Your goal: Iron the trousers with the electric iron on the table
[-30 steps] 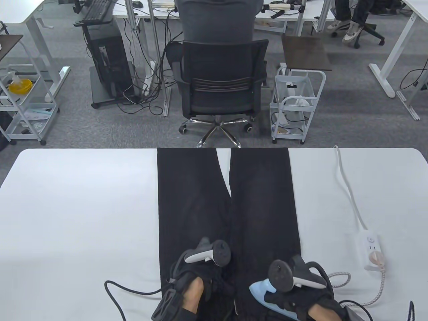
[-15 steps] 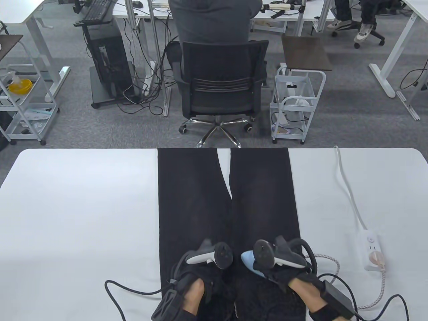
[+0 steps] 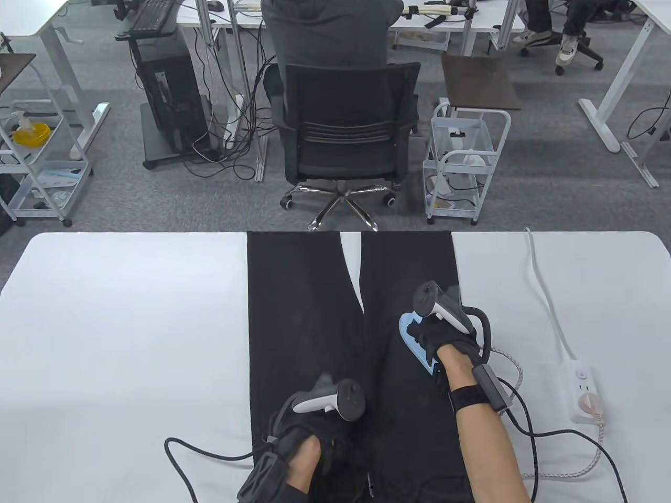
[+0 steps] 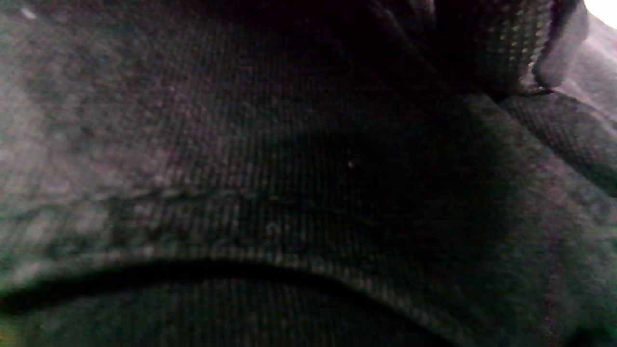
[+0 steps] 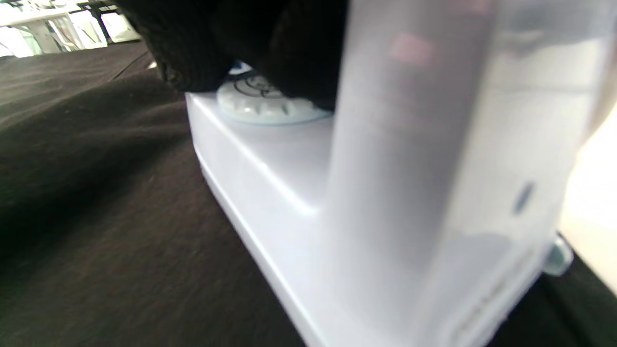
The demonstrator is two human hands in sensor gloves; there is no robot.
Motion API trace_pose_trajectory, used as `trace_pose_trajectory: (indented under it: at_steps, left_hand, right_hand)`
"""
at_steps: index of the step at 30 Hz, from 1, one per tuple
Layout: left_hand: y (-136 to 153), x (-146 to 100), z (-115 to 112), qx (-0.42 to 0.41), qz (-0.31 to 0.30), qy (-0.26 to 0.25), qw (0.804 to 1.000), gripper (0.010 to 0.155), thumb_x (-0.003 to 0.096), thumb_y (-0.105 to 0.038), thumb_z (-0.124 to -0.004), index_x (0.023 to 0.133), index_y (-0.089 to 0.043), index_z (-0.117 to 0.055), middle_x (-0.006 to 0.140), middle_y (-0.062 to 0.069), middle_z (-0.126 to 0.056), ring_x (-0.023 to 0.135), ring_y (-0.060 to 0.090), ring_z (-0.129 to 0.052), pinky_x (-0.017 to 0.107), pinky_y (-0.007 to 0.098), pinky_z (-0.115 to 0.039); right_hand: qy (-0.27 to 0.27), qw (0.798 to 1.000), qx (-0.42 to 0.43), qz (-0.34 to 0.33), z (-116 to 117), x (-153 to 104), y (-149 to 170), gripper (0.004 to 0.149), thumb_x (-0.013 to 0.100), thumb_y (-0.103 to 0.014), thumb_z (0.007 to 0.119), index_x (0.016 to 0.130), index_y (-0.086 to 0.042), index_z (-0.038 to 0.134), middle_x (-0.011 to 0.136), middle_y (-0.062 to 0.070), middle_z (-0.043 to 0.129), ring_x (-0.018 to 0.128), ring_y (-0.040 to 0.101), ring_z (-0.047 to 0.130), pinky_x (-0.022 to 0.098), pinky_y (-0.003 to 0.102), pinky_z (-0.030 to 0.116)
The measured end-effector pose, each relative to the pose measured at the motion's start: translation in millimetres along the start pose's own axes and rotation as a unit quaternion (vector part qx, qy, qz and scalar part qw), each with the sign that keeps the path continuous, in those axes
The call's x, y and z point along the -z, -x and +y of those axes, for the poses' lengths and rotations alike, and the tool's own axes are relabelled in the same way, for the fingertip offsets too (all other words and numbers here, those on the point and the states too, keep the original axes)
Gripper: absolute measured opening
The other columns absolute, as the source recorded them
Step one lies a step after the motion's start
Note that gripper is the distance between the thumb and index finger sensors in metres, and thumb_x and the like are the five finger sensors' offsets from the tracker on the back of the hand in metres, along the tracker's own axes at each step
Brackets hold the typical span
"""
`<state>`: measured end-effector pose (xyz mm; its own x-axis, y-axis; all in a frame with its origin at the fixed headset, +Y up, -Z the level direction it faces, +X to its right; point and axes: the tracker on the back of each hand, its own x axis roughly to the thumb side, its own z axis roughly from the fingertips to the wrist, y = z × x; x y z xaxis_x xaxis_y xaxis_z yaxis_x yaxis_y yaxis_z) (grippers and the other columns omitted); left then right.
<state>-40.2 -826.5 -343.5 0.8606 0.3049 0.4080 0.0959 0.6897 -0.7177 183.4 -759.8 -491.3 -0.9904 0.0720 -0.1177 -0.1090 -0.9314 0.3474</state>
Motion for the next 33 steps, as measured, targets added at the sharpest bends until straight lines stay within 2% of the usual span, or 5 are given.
trace_pose_trajectory:
  at_steps: [8,16,21,28,33]
  left_hand:
    - [0.6,0.2,-0.7,-0.003,-0.001,-0.004,1.000,0.121,0.0476,-0.068,-0.081,0.111,-0.018,0.009,0.107,0.026,0.024,0.088,0.064,0.020,0.050,0.090,-0.007]
    - [1.8,0.0,-1.1,-0.007,-0.005,-0.006,1.000,0.121,0.0479,-0.068,-0.081,0.111,-0.018,0.009,0.107,0.025,0.025,0.088,0.064,0.021,0.049,0.089,-0.006]
    - [2.2,0.1,-1.5,-0.007,-0.007,-0.008,1.000,0.121,0.0479,-0.068,-0.080,0.111,-0.017,0.009,0.107,0.026,0.025,0.088,0.064,0.021,0.049,0.089,-0.006]
    - [1.3,0.7,-1.2,0.003,-0.009,-0.003,1.000,0.121,0.0484,-0.067,-0.080,0.111,-0.016,0.010,0.106,0.028,0.024,0.088,0.066,0.020,0.049,0.090,-0.007]
    - [0.7,0.9,-1.2,0.005,-0.009,-0.001,1.000,0.121,0.0483,-0.067,-0.080,0.111,-0.016,0.010,0.106,0.028,0.025,0.087,0.066,0.020,0.049,0.090,-0.007]
  right_hand:
    - [-0.096,0.993,-0.011,-0.071,16.9,-48.2,-4.8,0.049,0.058,-0.046,0.078,0.086,-0.007,0.065,0.049,-0.004,0.092,0.031,0.012,0.098,0.040,0.048,0.087]
    - [-0.118,0.968,-0.080,-0.206,48.8,-136.6,-14.7,0.049,0.058,-0.045,0.080,0.085,-0.007,0.066,0.048,-0.004,0.092,0.030,0.013,0.098,0.039,0.048,0.087]
    - [-0.082,0.956,-0.121,-0.255,68.4,-191.1,-9.0,0.050,0.057,-0.047,0.081,0.084,-0.007,0.067,0.048,-0.005,0.092,0.030,0.012,0.098,0.038,0.047,0.088]
    - [-0.013,0.954,-0.147,-0.263,66.6,-189.1,-5.0,0.052,0.056,-0.050,0.080,0.085,-0.008,0.070,0.046,-0.005,0.093,0.028,0.012,0.098,0.036,0.048,0.089]
    - [0.027,0.961,-0.150,-0.232,50.4,-145.2,-13.6,0.051,0.056,-0.050,0.081,0.084,-0.009,0.071,0.046,-0.005,0.093,0.029,0.012,0.098,0.037,0.048,0.088]
